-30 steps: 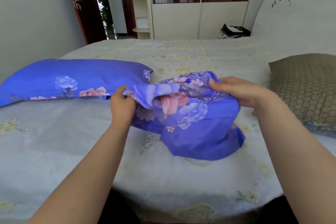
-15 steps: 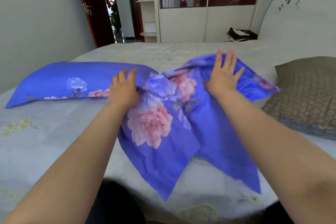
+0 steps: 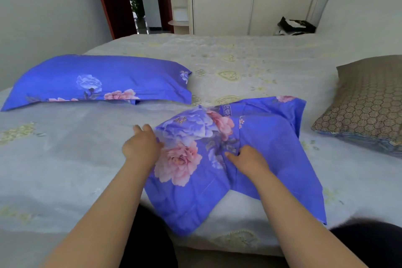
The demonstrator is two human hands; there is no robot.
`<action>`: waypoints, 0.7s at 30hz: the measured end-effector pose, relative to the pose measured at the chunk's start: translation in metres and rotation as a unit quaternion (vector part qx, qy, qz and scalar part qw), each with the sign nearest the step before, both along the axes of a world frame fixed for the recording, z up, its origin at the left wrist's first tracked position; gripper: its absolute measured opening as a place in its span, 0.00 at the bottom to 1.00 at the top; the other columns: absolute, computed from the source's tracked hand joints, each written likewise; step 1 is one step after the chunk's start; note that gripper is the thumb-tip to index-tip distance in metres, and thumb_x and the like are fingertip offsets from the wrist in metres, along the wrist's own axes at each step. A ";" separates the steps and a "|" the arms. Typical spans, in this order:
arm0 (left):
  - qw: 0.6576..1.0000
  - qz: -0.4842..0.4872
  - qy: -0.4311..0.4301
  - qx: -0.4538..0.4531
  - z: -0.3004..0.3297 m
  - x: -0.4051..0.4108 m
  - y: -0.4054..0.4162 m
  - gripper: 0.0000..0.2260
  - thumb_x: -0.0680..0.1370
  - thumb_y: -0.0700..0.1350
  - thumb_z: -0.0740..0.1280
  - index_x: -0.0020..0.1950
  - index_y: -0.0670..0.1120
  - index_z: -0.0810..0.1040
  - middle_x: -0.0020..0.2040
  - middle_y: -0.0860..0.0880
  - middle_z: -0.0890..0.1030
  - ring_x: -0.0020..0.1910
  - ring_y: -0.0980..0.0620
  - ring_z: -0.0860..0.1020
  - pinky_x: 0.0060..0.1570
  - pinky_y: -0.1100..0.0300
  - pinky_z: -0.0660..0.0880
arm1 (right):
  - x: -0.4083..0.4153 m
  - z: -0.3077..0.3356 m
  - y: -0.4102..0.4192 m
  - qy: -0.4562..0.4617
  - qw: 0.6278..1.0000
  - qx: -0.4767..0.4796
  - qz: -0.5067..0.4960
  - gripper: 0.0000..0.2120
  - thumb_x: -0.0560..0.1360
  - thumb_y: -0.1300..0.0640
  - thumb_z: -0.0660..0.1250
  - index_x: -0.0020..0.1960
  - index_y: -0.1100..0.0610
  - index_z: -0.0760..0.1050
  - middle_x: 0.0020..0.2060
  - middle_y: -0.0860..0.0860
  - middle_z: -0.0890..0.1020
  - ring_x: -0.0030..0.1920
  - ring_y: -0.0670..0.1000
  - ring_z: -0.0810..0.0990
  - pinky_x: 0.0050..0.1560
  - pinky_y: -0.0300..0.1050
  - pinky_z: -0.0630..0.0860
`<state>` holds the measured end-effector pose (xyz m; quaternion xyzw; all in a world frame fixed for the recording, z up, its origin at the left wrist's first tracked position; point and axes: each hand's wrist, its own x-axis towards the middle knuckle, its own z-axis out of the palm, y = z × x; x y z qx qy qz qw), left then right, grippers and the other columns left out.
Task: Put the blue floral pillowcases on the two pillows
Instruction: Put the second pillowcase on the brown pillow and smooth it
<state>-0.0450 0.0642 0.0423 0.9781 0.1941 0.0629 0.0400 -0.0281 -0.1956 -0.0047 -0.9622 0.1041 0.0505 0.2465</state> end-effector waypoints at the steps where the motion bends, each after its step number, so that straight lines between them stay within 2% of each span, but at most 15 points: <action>1: 0.999 0.021 -0.032 -0.012 0.001 -0.003 0.006 0.29 0.74 0.60 0.66 0.63 0.40 0.65 0.63 0.41 0.68 0.56 0.39 0.77 0.50 0.49 0.74 | 0.000 0.000 0.002 0.000 1.000 0.017 0.017 0.18 0.73 0.40 0.64 0.46 0.55 0.73 0.49 0.55 0.79 0.52 0.58 0.78 0.42 0.46 0.71; 3: 0.995 0.070 -0.021 -0.063 -0.003 -0.008 0.021 0.29 0.73 0.59 0.67 0.62 0.40 0.65 0.61 0.40 0.71 0.58 0.39 0.76 0.52 0.50 0.73 | -0.003 0.003 0.006 -0.037 0.997 0.069 0.027 0.17 0.75 0.48 0.65 0.32 0.54 0.65 0.34 0.51 0.75 0.41 0.56 0.75 0.33 0.44 0.65; 5: 0.989 0.081 0.031 -0.119 -0.013 -0.010 0.033 0.25 0.74 0.56 0.67 0.61 0.40 0.64 0.60 0.39 0.75 0.59 0.39 0.75 0.53 0.51 0.71 | -0.006 0.008 0.010 -0.120 0.972 0.201 0.010 0.17 0.75 0.56 0.65 0.31 0.54 0.63 0.29 0.49 0.69 0.35 0.51 0.69 0.30 0.39 0.63; 6: 0.987 0.066 0.039 -0.143 -0.015 -0.010 0.035 0.24 0.74 0.54 0.66 0.61 0.41 0.64 0.59 0.39 0.77 0.58 0.39 0.76 0.53 0.51 0.71 | -0.008 0.012 0.014 -0.151 0.941 0.302 -0.016 0.15 0.74 0.60 0.65 0.32 0.55 0.63 0.29 0.49 0.68 0.33 0.49 0.66 0.30 0.37 0.62; 7: 0.985 0.048 0.022 -0.163 -0.014 -0.009 0.034 0.23 0.75 0.51 0.65 0.64 0.42 0.63 0.58 0.39 0.77 0.57 0.39 0.76 0.53 0.51 0.71 | -0.008 0.016 0.015 -0.166 0.887 0.428 -0.054 0.12 0.73 0.62 0.65 0.33 0.56 0.65 0.29 0.49 0.68 0.33 0.48 0.66 0.32 0.36 0.64; 8: 0.983 0.029 -0.017 -0.179 -0.009 -0.006 0.033 0.23 0.76 0.49 0.64 0.67 0.43 0.62 0.57 0.39 0.78 0.56 0.39 0.77 0.52 0.51 0.71 | -0.009 0.022 0.015 -0.152 0.801 0.573 -0.086 0.06 0.70 0.62 0.64 0.35 0.57 0.69 0.31 0.51 0.71 0.34 0.49 0.70 0.36 0.37 0.69; 9: 0.978 0.011 -0.069 -0.194 -0.002 -0.004 0.030 0.22 0.76 0.46 0.62 0.69 0.46 0.61 0.54 0.39 0.79 0.54 0.38 0.77 0.49 0.51 0.71 | -0.007 0.025 0.013 -0.115 0.694 0.704 -0.095 0.02 0.68 0.61 0.62 0.40 0.59 0.73 0.35 0.53 0.76 0.38 0.52 0.75 0.44 0.42 0.75; 10: 0.969 -0.004 -0.128 -0.213 0.009 -0.002 0.027 0.20 0.77 0.44 0.60 0.69 0.47 0.62 0.50 0.39 0.79 0.51 0.38 0.77 0.46 0.52 0.70 | -0.007 0.025 0.008 -0.081 0.607 0.786 -0.088 0.11 0.66 0.61 0.61 0.46 0.61 0.75 0.40 0.56 0.79 0.43 0.55 0.79 0.51 0.46 0.77; 11: 0.953 -0.017 -0.188 -0.236 0.023 0.001 0.025 0.18 0.77 0.42 0.59 0.67 0.47 0.65 0.44 0.41 0.79 0.48 0.39 0.77 0.44 0.53 0.68 | -0.008 0.028 0.003 -0.058 0.557 0.825 -0.073 0.16 0.65 0.60 0.60 0.50 0.62 0.77 0.44 0.58 0.82 0.47 0.57 0.81 0.54 0.48 0.78; 12: 0.933 -0.028 -0.242 -0.265 0.040 0.003 0.023 0.16 0.77 0.40 0.58 0.65 0.47 0.67 0.40 0.43 0.77 0.45 0.40 0.76 0.43 0.54 0.67 | -0.011 0.034 0.000 -0.052 0.548 0.833 -0.059 0.18 0.65 0.59 0.59 0.51 0.63 0.78 0.45 0.58 0.83 0.47 0.57 0.82 0.51 0.48 0.80; 14: 0.886 -0.052 -0.340 -0.310 0.077 0.013 0.026 0.12 0.78 0.40 0.57 0.62 0.46 0.69 0.35 0.48 0.73 0.41 0.44 0.74 0.43 0.55 0.67 | -0.011 0.035 -0.005 -0.018 0.578 0.815 -0.032 0.16 0.69 0.57 0.59 0.49 0.62 0.81 0.45 0.58 0.84 0.45 0.56 0.84 0.46 0.47 0.81; 16: 0.858 -0.050 -0.429 -0.279 0.108 0.027 0.040 0.11 0.79 0.42 0.57 0.60 0.47 0.71 0.38 0.48 0.75 0.43 0.44 0.74 0.45 0.55 0.68 | -0.014 0.035 -0.002 0.046 0.585 0.809 -0.016 0.18 0.76 0.50 0.59 0.55 0.59 0.81 0.51 0.57 0.83 0.52 0.55 0.83 0.53 0.49 0.80; 18: 0.882 -0.014 -0.436 -0.177 0.118 0.045 0.065 0.12 0.78 0.42 0.58 0.60 0.47 0.73 0.52 0.43 0.77 0.52 0.41 0.74 0.49 0.52 0.68 | -0.013 0.031 0.004 0.101 0.597 0.796 0.007 0.19 0.77 0.48 0.62 0.60 0.58 0.78 0.54 0.57 0.82 0.56 0.55 0.81 0.58 0.51 0.77; 19: 0.917 0.012 -0.382 -0.112 0.116 0.052 0.076 0.13 0.77 0.40 0.58 0.61 0.47 0.73 0.58 0.41 0.75 0.57 0.39 0.72 0.52 0.49 0.68 | -0.014 0.030 0.009 0.115 0.601 0.790 0.022 0.17 0.74 0.53 0.65 0.59 0.60 0.78 0.52 0.57 0.83 0.53 0.54 0.82 0.58 0.50 0.77; 21: 0.970 0.046 -0.240 -0.015 0.096 0.062 0.087 0.17 0.76 0.39 0.60 0.64 0.45 0.72 0.68 0.39 0.66 0.65 0.36 0.65 0.58 0.44 0.66 | -0.015 0.023 0.022 0.105 0.651 0.750 0.059 0.13 0.70 0.64 0.67 0.55 0.61 0.78 0.46 0.57 0.84 0.46 0.53 0.83 0.53 0.47 0.78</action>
